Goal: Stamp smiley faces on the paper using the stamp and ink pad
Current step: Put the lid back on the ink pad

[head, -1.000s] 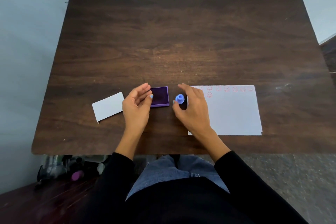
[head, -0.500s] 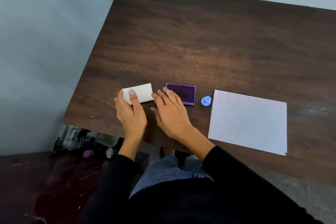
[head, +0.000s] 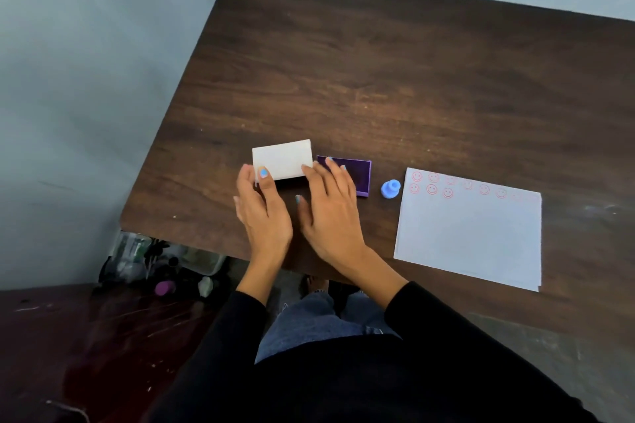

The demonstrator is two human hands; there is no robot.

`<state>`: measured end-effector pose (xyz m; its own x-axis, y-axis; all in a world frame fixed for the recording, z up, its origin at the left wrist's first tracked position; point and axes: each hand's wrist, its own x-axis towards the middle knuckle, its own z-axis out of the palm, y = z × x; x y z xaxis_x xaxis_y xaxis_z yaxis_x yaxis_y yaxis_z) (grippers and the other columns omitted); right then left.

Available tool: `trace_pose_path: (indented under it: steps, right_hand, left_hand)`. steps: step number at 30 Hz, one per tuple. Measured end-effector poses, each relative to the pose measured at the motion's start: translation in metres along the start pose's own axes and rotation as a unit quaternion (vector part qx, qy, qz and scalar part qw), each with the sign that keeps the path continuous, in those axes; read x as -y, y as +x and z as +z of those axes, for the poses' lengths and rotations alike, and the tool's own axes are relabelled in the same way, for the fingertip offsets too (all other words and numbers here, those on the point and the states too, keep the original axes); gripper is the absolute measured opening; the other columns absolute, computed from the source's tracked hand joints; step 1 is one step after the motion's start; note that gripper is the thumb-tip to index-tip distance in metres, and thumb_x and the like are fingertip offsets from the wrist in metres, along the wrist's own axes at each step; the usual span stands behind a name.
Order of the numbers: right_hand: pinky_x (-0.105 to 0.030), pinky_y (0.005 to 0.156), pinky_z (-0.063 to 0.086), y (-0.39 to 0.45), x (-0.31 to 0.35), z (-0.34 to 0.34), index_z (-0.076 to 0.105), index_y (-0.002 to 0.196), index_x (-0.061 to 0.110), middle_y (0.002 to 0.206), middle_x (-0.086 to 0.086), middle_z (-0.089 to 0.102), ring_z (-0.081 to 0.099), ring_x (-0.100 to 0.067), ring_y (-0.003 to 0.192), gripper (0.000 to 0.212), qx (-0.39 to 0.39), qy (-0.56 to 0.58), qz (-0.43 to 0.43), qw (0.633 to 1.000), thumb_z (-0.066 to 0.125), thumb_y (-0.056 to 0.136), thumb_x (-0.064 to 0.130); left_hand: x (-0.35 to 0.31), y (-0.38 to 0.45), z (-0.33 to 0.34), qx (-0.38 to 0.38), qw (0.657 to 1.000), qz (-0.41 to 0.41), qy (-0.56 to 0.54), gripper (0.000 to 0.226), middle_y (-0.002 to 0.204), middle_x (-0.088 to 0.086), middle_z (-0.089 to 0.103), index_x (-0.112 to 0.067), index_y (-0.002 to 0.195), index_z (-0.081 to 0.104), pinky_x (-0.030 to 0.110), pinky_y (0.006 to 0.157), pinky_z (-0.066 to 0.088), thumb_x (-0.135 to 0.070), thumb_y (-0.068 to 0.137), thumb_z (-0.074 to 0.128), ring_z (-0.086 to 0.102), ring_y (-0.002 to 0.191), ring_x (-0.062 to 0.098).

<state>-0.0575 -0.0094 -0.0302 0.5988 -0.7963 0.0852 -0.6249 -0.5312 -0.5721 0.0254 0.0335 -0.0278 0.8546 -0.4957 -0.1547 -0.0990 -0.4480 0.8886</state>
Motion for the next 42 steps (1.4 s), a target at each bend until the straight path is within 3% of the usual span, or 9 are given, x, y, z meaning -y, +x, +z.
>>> trace_pose_path:
  steps: [6,10,15,19,22,25,31,35,42]
  right_hand:
    - [-0.039,0.112,0.03,-0.017,-0.014,-0.018,0.037,0.136,0.005,0.143,-0.014,0.039,0.033,-0.026,0.134,0.048,-0.051,0.078,0.133,0.987,0.052,0.091,0.013]
    - [-0.034,0.108,0.032,-0.027,-0.022,-0.02,0.032,0.138,0.008,0.147,-0.011,0.033,0.032,-0.022,0.133,0.05,-0.052,0.09,0.175,0.979,0.051,0.092,0.016]
    - [-0.034,0.107,0.032,-0.031,-0.027,-0.02,0.031,0.138,0.006,0.146,-0.011,0.035,0.033,-0.023,0.131,0.051,-0.044,0.078,0.203,0.975,0.05,0.091,0.016]
    - [-0.032,0.102,0.035,-0.029,-0.03,-0.022,0.031,0.138,0.006,0.145,-0.011,0.036,0.035,-0.023,0.128,0.053,-0.04,0.089,0.209,0.973,0.052,0.09,0.016]
    - [-0.022,0.094,0.034,-0.027,-0.031,-0.021,0.031,0.137,0.006,0.143,-0.01,0.036,0.035,-0.02,0.126,0.053,-0.039,0.095,0.213,0.972,0.053,0.09,0.017]
    - [-0.017,0.09,0.028,-0.028,-0.031,-0.02,0.033,0.136,0.006,0.14,-0.01,0.037,0.036,-0.019,0.125,0.052,-0.04,0.1,0.217,0.97,0.053,0.09,0.017]
    - [-0.019,0.094,0.027,-0.027,-0.03,-0.021,0.034,0.135,0.005,0.14,-0.012,0.037,0.037,-0.021,0.126,0.052,-0.036,0.104,0.22,0.969,0.054,0.089,0.018]
    - [-0.02,0.094,0.032,-0.025,-0.03,-0.023,0.037,0.134,0.005,0.14,-0.011,0.039,0.041,-0.021,0.124,0.049,-0.037,0.099,0.223,0.969,0.054,0.09,0.018]
    - [-0.026,0.101,0.034,-0.027,-0.029,-0.023,0.035,0.137,0.004,0.143,-0.012,0.037,0.035,-0.022,0.129,0.054,-0.017,0.075,0.222,0.972,0.055,0.09,0.022]
  left_hand:
    - [-0.003,-0.01,0.028,0.062,0.997,0.044,0.005,0.046,0.139,0.006,0.052,-0.009,0.139,0.039,0.031,0.109,0.035,-0.021,0.096,0.049,0.046,0.13,0.015]
    - [0.0,-0.013,0.039,0.086,0.994,0.06,0.027,0.048,0.136,0.005,0.056,-0.01,0.138,0.042,0.029,0.109,0.034,-0.011,0.091,0.054,0.047,0.127,0.014]
    - [0.003,-0.014,0.045,0.096,0.993,0.056,0.042,0.052,0.132,0.006,0.058,-0.009,0.136,0.044,0.039,0.11,0.038,-0.007,0.087,0.059,0.05,0.124,0.019]
    - [0.003,-0.015,0.047,0.097,0.992,0.063,0.049,0.058,0.129,0.006,0.06,-0.009,0.136,0.045,0.036,0.104,0.044,-0.005,0.081,0.065,0.053,0.119,0.02]
    - [0.003,-0.012,0.048,0.1,0.992,0.054,0.049,0.063,0.129,0.009,0.058,-0.011,0.135,0.046,0.03,0.102,0.044,-0.004,0.077,0.069,0.054,0.117,0.018]
    - [0.004,-0.011,0.047,0.105,0.992,0.06,0.044,0.064,0.13,0.01,0.058,-0.009,0.133,0.048,0.035,0.103,0.045,-0.003,0.074,0.073,0.054,0.118,0.02]
    - [0.005,-0.007,0.043,0.097,0.99,0.08,0.064,0.06,0.121,0.007,0.062,-0.01,0.127,0.054,0.034,0.097,0.048,-0.009,0.071,0.078,0.057,0.11,0.019]
    - [0.004,-0.006,0.041,0.1,0.989,0.091,0.053,0.058,0.114,0.004,0.063,-0.009,0.123,0.057,0.026,0.089,0.05,-0.005,0.07,0.079,0.061,0.102,0.017]
    - [0.005,-0.004,0.039,0.114,0.984,0.107,0.09,0.059,0.116,0.012,0.064,-0.005,0.124,0.058,0.032,0.091,0.051,-0.005,0.069,0.079,0.061,0.104,0.024]
